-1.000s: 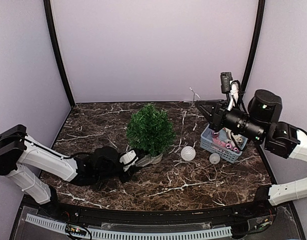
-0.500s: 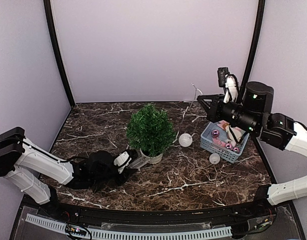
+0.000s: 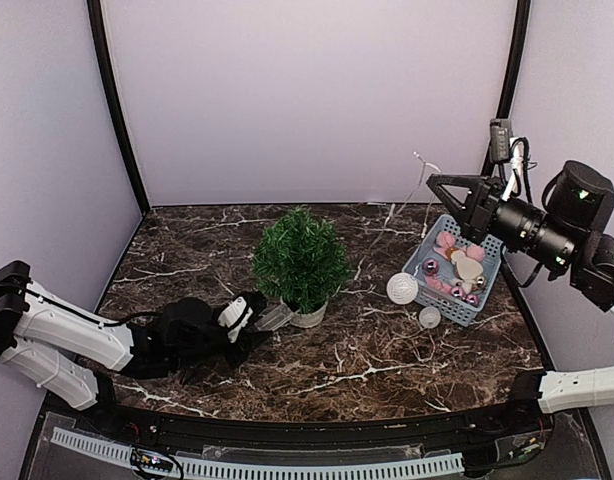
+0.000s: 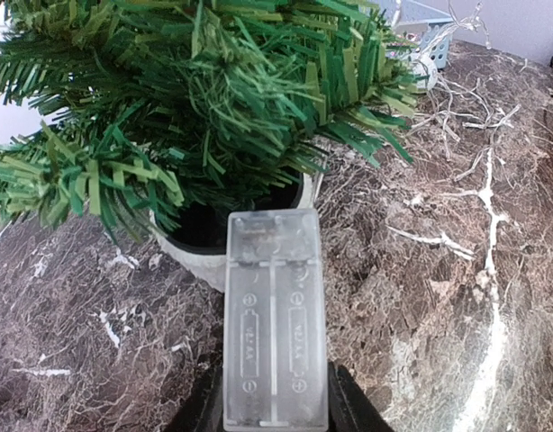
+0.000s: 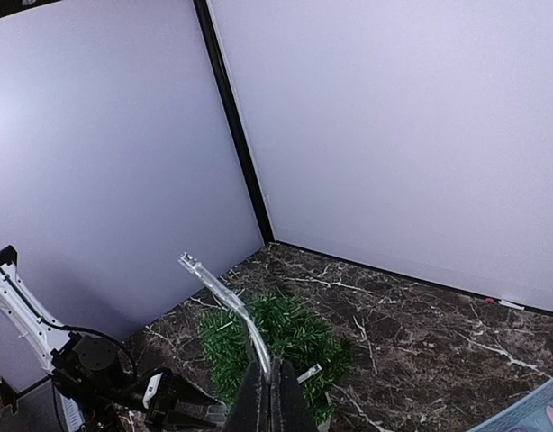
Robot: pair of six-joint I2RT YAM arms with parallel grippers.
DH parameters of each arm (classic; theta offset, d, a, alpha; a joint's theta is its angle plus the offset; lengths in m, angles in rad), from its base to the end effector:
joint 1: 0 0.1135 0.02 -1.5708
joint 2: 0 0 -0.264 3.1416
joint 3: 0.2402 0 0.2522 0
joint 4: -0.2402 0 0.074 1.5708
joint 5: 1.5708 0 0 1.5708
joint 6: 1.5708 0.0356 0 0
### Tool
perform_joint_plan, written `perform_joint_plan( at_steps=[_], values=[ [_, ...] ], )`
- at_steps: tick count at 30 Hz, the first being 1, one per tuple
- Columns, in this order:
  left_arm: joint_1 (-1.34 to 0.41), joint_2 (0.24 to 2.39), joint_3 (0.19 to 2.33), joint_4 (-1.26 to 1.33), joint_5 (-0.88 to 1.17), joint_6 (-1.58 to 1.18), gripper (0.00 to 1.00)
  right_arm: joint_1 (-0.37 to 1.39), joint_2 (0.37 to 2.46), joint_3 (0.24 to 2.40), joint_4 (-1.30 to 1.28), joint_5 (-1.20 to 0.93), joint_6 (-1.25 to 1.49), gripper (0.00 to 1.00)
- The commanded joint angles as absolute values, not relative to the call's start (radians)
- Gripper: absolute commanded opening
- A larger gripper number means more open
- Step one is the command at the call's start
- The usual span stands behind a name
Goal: Decorate the small christmas tree
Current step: Place the side of the string light at the center of the board.
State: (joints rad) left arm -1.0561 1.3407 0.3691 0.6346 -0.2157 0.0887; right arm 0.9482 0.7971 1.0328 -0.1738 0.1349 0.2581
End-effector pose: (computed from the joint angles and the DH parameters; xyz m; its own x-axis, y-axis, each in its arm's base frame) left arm 0.1298 -0.2140 0.1661 -0.0956 0.3449 -0.9338 0.7623 0.6286 0.1541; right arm 0.1023 0.1343 0.4247 -0.1506 0.2239 -0.9629 -0.7118 0.6513 0.2628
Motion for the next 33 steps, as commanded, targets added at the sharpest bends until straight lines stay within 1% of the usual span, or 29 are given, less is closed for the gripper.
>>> perform_joint_plan(
  at_steps=[1,8,14,18,25,29,33],
  values=[
    [-1.049,1.302,0.353,0.635,-0.195,0.073,0.32,0.943,0.806,1.075,-0.141,0.068,0.224,0.00],
    [-1.049,1.295,0.360,0.580,-0.117,0.080,0.32,0.942,0.876,1.132,-0.203,-0.046,0.184,0.00],
    [-1.049,1.228,0.328,0.582,-0.125,0.048,0.31,0.943,0.894,1.140,-0.168,-0.100,0.186,0.00],
    [-1.049,1.184,0.315,0.552,-0.091,0.029,0.31,0.943,0.900,1.157,-0.154,-0.146,0.178,0.00],
    [-1.049,1.069,0.305,0.435,-0.034,0.027,0.32,0.943,0.902,1.188,-0.157,-0.191,0.164,0.00],
    [-1.049,1.005,0.296,0.408,-0.035,0.018,0.32,0.943,0.901,1.192,-0.139,-0.204,0.165,0.00],
    [-1.049,0.998,0.299,0.404,-0.066,0.008,0.32,0.943,0.907,1.191,-0.120,-0.195,0.170,0.00]
  ],
)
